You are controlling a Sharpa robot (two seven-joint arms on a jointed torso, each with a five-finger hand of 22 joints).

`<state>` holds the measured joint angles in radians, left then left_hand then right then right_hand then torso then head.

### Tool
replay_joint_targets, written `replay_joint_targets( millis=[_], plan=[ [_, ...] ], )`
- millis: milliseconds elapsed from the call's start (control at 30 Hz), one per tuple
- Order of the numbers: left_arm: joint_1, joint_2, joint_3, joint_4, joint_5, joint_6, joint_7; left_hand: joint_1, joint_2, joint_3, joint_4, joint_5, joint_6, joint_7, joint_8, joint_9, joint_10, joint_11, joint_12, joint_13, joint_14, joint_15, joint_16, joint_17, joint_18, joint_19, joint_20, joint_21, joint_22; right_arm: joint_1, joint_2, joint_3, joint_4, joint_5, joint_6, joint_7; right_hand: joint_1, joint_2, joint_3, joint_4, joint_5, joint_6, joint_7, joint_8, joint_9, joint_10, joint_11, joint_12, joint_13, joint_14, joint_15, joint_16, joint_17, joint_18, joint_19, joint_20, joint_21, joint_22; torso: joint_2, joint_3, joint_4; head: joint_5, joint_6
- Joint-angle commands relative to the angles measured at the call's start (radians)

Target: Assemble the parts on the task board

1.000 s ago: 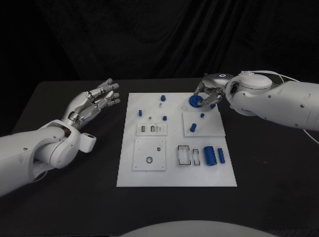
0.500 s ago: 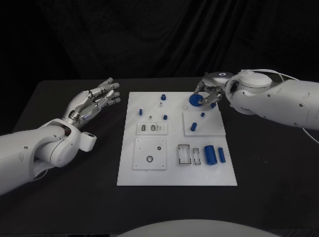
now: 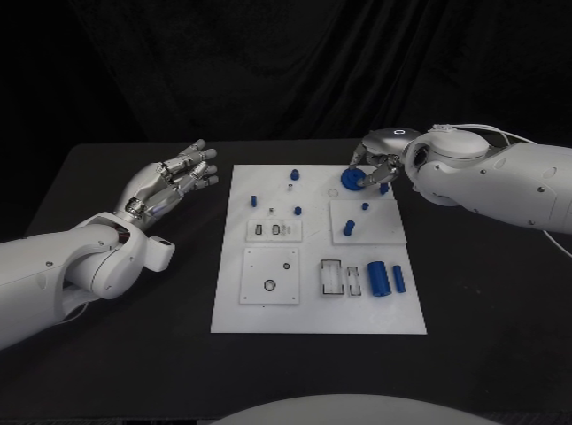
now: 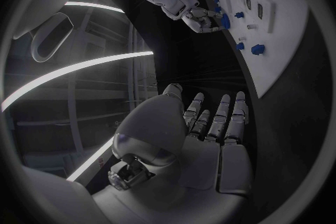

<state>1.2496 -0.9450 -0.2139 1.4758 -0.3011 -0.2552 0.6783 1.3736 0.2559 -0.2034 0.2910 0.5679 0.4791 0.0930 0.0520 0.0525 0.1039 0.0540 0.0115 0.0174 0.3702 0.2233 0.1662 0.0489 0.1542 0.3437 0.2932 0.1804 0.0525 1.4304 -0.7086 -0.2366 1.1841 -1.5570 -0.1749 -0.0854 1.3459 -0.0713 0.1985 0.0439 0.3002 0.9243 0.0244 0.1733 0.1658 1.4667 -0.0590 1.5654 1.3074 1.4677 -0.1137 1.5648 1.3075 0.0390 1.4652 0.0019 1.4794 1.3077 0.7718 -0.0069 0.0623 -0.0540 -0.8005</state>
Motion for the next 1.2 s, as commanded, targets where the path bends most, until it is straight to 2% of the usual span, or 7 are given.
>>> replay_joint_targets(
  millis=[33,333,500,633,700,967,1200],
  plan=[
    [-0.002,-0.001,0.001,0.001,-0.007,0.015,0.022,0.011,0.002,0.004,0.000,0.006,0.008,0.001,0.006,0.001,0.000,0.008,0.007,0.001,0.000,0.003,0.006,0.001,-0.015,0.004,-0.002,-0.004,0.000,-0.008,-0.007,-0.005,0.010,-0.029,-0.010,0.007,-0.020,0.006,-0.011,0.006,0.005,-0.011,-0.002,0.152,0.235,0.104,0.001,0.005,0.263,0.102,-0.001,0.003,0.258,-0.018,0.065,-0.002,0.007,0.236,-0.001,-0.0001,0.0008,0.002,0.000],
    [-0.002,-0.006,0.001,0.003,-0.007,0.014,0.023,0.011,0.002,0.005,0.001,0.006,0.014,0.004,0.008,0.002,0.005,0.012,0.008,0.002,0.002,0.004,0.008,0.001,-0.015,0.005,-0.002,-0.003,0.000,0.006,-0.029,-0.004,0.069,-0.032,-0.040,0.023,-0.048,0.003,-0.022,0.024,0.005,-0.023,0.002,0.167,0.260,0.104,0.003,0.005,0.263,0.101,0.002,0.002,0.257,-0.022,0.073,0.000,0.023,0.241,-0.001,-0.0001,-0.0007,0.010,0.009],
    [-0.002,-0.004,0.001,0.001,-0.007,0.014,0.023,0.011,0.002,0.005,0.001,0.006,0.016,0.005,0.008,0.002,0.007,0.013,0.008,0.002,0.001,0.004,0.008,0.001,-0.015,0.005,-0.002,-0.003,0.000,0.021,-0.033,-0.003,0.103,-0.032,-0.047,0.028,-0.059,0.001,-0.025,0.034,0.006,-0.022,0.004,0.169,0.265,0.104,0.004,0.005,0.263,0.101,0.003,0.002,0.257,-0.024,0.076,0.001,0.029,0.243,-0.001,-0.0026,0.0025,0.008,0.011],
    [-0.003,-0.003,0.001,0.000,-0.007,0.014,0.024,0.011,0.002,0.006,0.001,0.006,0.018,0.007,0.009,0.002,0.008,0.015,0.008,0.003,0.002,0.004,0.008,0.002,-0.016,0.005,-0.002,-0.003,0.000,0.028,-0.027,-0.003,0.120,-0.032,-0.047,0.034,-0.063,0.001,-0.026,0.037,0.006,-0.021,0.006,0.167,0.265,0.104,0.005,0.005,0.263,0.102,0.004,0.002,0.257,-0.025,0.078,0.001,0.033,0.244,-0.001,-0.0027,0.0041,0.008,0.012],
    [-0.003,-0.002,0.001,-0.001,-0.007,0.014,0.024,0.011,0.002,0.006,0.001,0.006,0.018,0.007,0.009,0.002,0.008,0.015,0.008,0.003,0.002,0.004,0.008,0.002,-0.016,0.005,-0.002,-0.003,0.000,0.030,-0.023,-0.003,0.123,-0.032,-0.044,0.037,-0.063,0.001,-0.026,0.038,0.006,-0.021,0.006,0.167,0.265,0.104,0.005,0.005,0.263,0.102,0.004,0.002,0.258,-0.025,0.078,0.001,0.034,0.244,-0.001,-0.0023,0.0030,0.010,0.012],
    [-0.003,0.002,0.001,-0.003,-0.007,0.014,0.024,0.011,0.002,0.006,0.001,0.006,0.018,0.007,0.009,0.002,0.008,0.015,0.008,0.003,0.002,0.004,0.008,0.002,-0.016,0.005,-0.002,-0.003,0.000,0.033,0.014,-0.002,0.114,-0.032,-0.025,0.047,-0.072,-0.002,-0.026,0.048,0.007,-0.019,0.009,0.161,0.266,0.104,0.007,0.005,0.263,0.103,0.007,0.006,0.263,-0.029,0.086,0.004,0.050,0.250,-0.001,-0.0062,0.0028,0.010,0.013],
    [-0.003,0.008,0.001,-0.005,-0.007,0.015,0.022,0.011,0.002,0.006,0.001,0.006,0.018,0.007,0.009,0.002,0.008,0.015,0.008,0.003,0.002,0.004,0.008,0.002,-0.016,0.005,-0.002,-0.003,0.000,0.033,0.072,0.000,0.078,-0.032,-0.006,0.052,-0.073,-0.002,-0.023,0.052,0.007,-0.026,0.011,0.150,0.263,0.104,0.009,0.005,0.263,0.103,0.009,0.006,0.263,-0.030,0.088,0.005,0.054,0.251,0.000,-0.0028,0.0025,0.006,0.011]
  ],
)
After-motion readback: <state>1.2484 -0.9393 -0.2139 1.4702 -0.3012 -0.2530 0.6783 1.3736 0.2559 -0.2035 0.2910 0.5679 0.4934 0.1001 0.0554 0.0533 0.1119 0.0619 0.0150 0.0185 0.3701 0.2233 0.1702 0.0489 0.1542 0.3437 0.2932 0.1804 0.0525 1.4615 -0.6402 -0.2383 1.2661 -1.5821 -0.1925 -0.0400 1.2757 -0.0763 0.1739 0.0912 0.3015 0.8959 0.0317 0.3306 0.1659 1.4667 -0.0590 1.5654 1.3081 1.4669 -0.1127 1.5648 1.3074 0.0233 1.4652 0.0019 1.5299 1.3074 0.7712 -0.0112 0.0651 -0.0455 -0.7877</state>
